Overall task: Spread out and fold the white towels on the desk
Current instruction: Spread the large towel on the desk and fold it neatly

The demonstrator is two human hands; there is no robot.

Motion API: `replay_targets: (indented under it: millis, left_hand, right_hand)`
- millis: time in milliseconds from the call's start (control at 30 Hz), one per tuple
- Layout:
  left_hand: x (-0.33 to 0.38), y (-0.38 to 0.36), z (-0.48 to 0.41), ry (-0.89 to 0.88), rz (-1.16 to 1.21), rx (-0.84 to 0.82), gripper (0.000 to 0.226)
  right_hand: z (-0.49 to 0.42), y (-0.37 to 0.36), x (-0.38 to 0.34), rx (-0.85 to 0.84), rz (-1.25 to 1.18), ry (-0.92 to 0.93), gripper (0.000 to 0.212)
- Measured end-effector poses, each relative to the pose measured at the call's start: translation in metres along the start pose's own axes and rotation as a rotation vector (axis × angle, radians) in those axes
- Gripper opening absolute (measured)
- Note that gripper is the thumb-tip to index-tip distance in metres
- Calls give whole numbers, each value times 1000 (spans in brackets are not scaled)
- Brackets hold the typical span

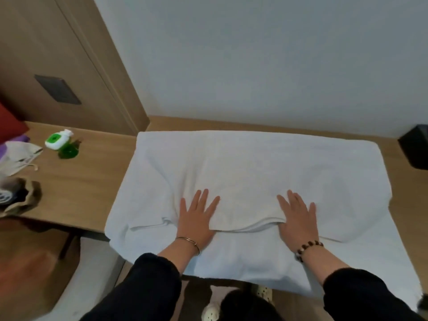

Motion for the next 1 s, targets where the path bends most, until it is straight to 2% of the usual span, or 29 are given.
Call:
replay_targets:
  millis: [133, 367, 600, 633, 767, 833, 900, 933, 1000]
  left_hand:
    - [-8, -5, -33, -55, 24, 3, 97]
    - [-6, 16, -137, -87, 14, 22, 87]
    - [-26, 38, -163, -190, 77, -28, 89]
    - [-37, 45, -160, -206, 68, -6, 87]
    - [-66, 69, -130, -353, -47, 289, 75]
    - [-64, 78, -119, -420, -91, 339, 62]
    - [-60, 94, -114, -492, -85, 383, 47]
    - [-60, 104, -113, -513, -75, 409, 40]
    - [-64, 127, -108, -528, -54, 475, 22]
  right_hand:
    - [-28, 2, 21, 20, 32, 79, 85]
    - [-113, 24, 44, 73, 13, 64, 81]
    - [-130, 31, 56, 87, -118, 108, 76]
    - [-128, 31, 59, 96, -144, 114, 77]
    - [-115, 35, 61, 136, -161, 75, 81]
    - [-112, 41, 58, 110, -99, 48, 72]
    - [-113, 64, 56, 117, 7, 28, 52]
    - [-113, 82, 55, 165, 39, 15, 42]
    - [-107, 121, 53, 382, 73, 63, 28]
Point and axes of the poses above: each hand's wrist, its own z-axis away from the middle knuckle, its own y-axis out of the back of the hand, x = y × z, the point moved 4 cm from there along -z, towards the middle knuckle, and after that the axes turned 5 degrees about y, right-handed, at the moved point
